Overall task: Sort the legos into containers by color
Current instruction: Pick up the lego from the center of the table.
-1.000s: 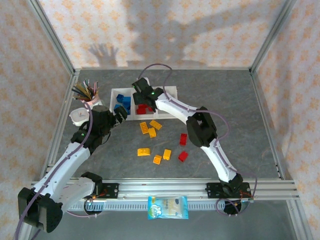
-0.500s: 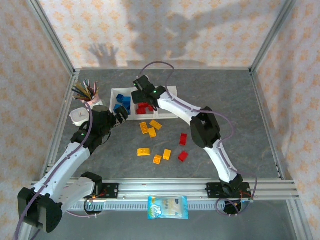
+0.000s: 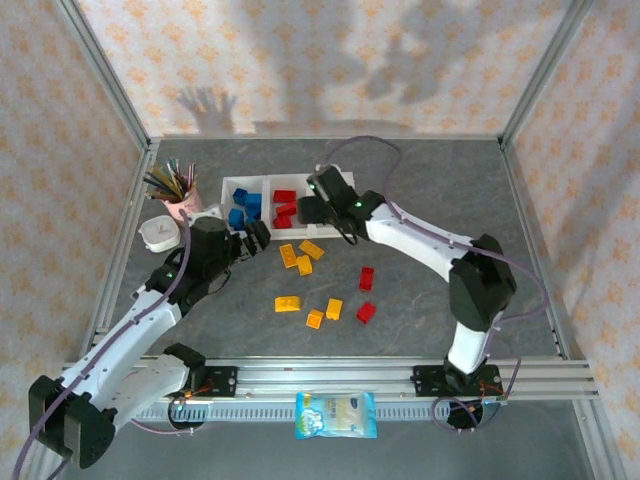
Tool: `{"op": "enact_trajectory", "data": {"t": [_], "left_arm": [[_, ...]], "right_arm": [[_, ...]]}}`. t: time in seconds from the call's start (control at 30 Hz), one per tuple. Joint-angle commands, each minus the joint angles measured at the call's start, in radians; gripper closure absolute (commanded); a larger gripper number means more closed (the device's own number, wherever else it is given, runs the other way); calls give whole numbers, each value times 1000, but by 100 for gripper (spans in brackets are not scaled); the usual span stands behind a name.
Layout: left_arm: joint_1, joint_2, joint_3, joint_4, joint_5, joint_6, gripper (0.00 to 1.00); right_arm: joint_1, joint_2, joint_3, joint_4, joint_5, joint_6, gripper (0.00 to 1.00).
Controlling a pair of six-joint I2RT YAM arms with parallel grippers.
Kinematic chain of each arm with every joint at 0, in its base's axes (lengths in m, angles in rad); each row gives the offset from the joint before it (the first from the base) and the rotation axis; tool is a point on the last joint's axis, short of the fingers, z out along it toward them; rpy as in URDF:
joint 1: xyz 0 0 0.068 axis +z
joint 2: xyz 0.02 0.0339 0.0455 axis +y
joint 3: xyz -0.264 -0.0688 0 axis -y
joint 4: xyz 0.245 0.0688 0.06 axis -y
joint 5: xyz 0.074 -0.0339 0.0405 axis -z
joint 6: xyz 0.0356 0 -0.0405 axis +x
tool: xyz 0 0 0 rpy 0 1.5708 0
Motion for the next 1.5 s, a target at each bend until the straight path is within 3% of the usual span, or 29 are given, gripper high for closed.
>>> {"op": "enact_trajectory", "data": {"t": [0.0,0.37,0.6,1.0,1.47], "left_arm": [[-73,-4,-29,63,-37,-55,1],[-310,79,-72,187,-120,-151,1],[-410,159,-68,255,-142,-191,1],[-442,223,-48,269,-152,-200,1],[-443,217,-57,256,-167,-197,1]], "right_arm": [[-26,-87,-115,-16,54,82,16],[-40,-272,-449,-76,84,231,11],[-40,-279,-588,-3,-9,268,15],[-6,-186,-610,44,-13,261,29],[5,-121,-582,64,-10,221,51]]}}
